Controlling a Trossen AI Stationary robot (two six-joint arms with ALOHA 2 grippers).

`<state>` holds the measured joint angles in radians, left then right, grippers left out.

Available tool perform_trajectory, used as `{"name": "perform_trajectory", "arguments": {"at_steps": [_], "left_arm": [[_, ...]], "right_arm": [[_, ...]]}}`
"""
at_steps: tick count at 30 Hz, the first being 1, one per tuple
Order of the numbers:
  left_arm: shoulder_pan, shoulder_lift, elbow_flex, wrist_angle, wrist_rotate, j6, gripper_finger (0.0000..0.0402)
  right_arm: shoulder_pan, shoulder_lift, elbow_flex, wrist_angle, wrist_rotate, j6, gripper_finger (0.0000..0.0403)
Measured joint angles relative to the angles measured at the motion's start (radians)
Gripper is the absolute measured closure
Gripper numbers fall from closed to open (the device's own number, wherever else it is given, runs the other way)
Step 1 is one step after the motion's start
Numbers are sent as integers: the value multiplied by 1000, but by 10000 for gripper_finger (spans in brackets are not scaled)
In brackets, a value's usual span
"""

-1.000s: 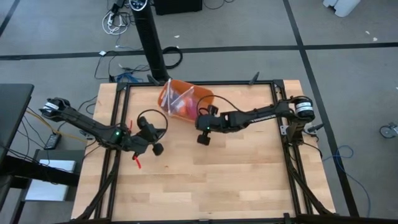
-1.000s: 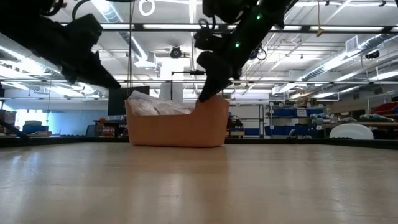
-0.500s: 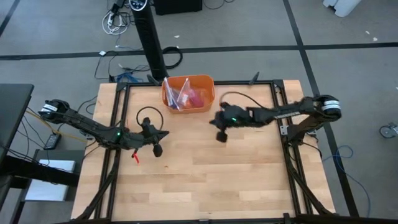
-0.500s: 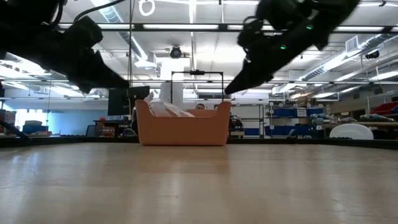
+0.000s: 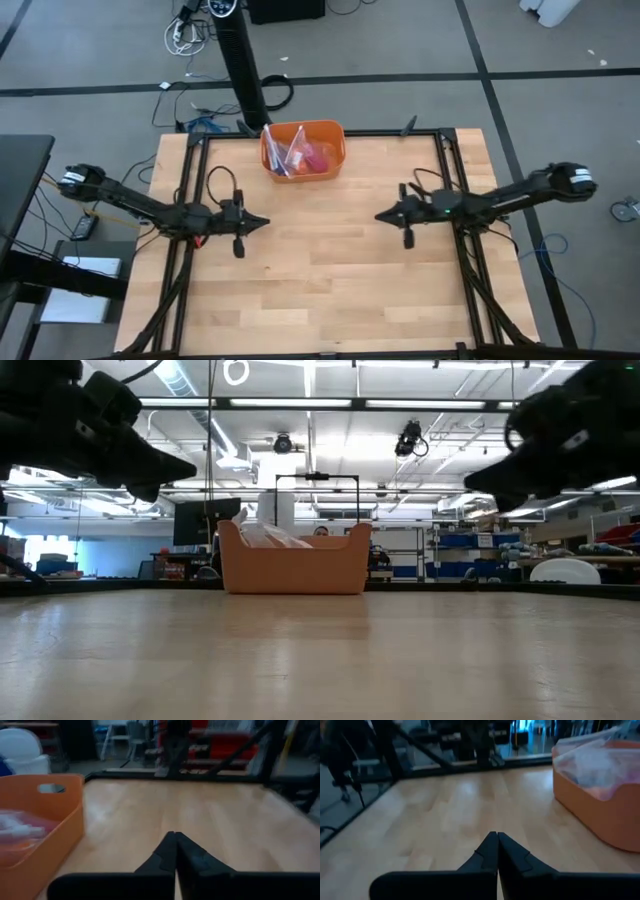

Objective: Roll bandage
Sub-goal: Return to home position

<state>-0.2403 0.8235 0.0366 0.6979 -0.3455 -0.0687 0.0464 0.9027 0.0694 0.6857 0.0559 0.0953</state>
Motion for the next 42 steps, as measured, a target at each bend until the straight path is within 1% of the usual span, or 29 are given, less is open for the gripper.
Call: {"name": "perform_trajectory", "arguments": {"at_steps": [3, 5, 7, 9, 12, 14, 18, 22, 24, 30, 32, 36, 40, 42], "left_arm": [[28, -59, 22, -114, 25, 15, 396], [47, -110, 28, -166, 48, 17, 396], [62, -171, 26, -212, 71, 16, 396], [70, -257, 26, -296, 75, 15, 396], [75, -405, 27, -448, 50, 7, 396], [75, -510, 27, -543, 41, -8, 396], [75, -690, 27, -679, 19, -12, 396], [75, -820, 27, -768, 18, 16, 396], [75, -824, 29, -804, 20, 26, 396], [77, -823, 33, -844, 126, 13, 396], [88, -823, 33, -845, 150, 20, 396], [134, -823, 31, -827, 208, 53, 396], [197, -823, 19, -806, 251, 64, 396], [229, -823, 2, -758, 271, 65, 396]], "right_arm": [[14, -132, -60, -20, 16, -6, 403], [26, -213, -58, -106, 32, -16, 403], [35, -273, -59, -157, 38, -29, 403], [48, -339, -60, -232, 40, -32, 403], [72, -437, -60, -350, 56, -25, 403], [90, -503, -60, -397, 66, -24, 403], [132, -627, -60, -481, 94, -34, 403], [161, -725, -60, -544, 118, -45, 403], [175, -769, -60, -577, 117, -45, 403], [197, -902, -59, -659, 30, -30, 403], [191, -900, -59, -653, 27, -40, 403], [135, -900, -60, -648, 50, -71, 403], [47, -895, -60, -648, 28, -65, 403], [2, -894, -60, -643, 2, -65, 403]]}}
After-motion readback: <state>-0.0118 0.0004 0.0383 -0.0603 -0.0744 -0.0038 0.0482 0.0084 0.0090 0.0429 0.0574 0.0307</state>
